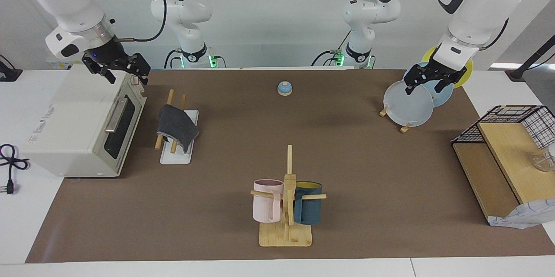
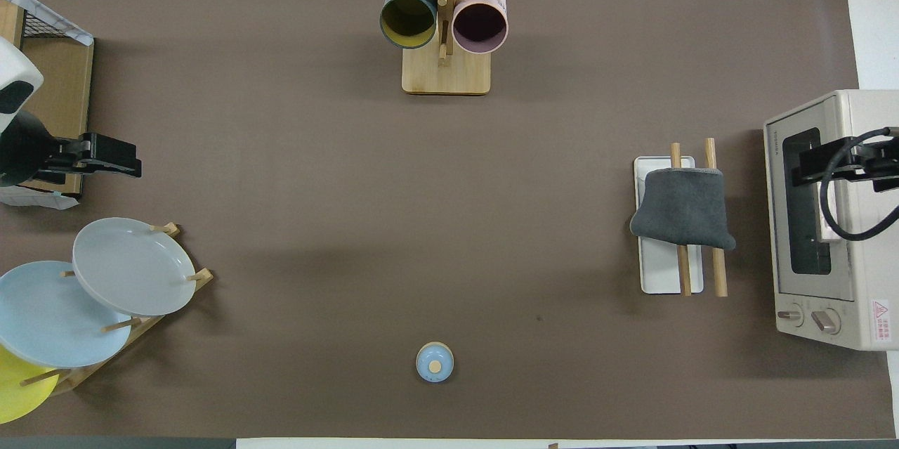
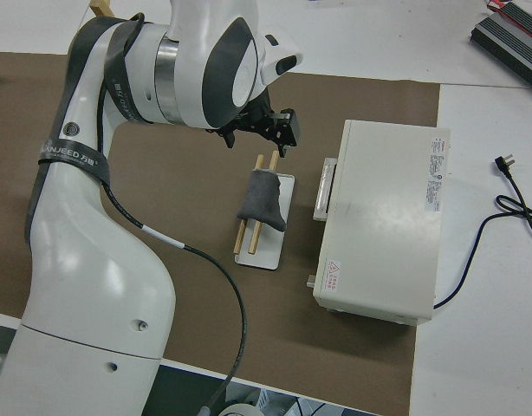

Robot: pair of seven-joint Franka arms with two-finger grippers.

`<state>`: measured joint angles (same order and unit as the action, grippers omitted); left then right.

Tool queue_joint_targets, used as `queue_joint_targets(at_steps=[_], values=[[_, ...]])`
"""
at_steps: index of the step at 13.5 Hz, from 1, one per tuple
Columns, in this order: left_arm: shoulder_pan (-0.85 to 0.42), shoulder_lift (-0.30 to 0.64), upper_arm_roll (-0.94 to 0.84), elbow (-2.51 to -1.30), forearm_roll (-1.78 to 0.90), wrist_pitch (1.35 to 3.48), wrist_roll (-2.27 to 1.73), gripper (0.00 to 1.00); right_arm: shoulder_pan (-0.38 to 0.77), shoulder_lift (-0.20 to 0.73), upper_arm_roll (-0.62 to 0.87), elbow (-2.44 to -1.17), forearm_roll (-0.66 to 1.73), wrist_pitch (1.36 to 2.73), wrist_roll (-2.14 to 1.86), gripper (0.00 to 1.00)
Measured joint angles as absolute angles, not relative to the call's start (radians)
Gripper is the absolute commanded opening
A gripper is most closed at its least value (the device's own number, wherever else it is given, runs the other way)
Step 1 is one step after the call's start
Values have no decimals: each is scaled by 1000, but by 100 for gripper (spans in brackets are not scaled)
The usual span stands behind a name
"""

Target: Fold towel and hang on rack

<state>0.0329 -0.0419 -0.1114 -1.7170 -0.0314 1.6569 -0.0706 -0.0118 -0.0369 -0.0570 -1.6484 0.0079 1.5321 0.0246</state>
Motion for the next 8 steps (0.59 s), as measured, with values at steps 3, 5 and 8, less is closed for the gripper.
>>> queue_joint_targets(at_steps=[3, 5, 8], values=[[33, -42, -111, -1717, -31, 1657, -71, 100, -12, -36, -59, -1649, 4, 1534, 25, 100], [33, -42, -111, -1717, -31, 1657, -71, 100, -9, -36, -59, -1652, 4, 1534, 25, 100], [33, -42, -111, -1717, -31, 1657, -71, 100, -5, -36, -58, -1652, 4, 1534, 25, 100]])
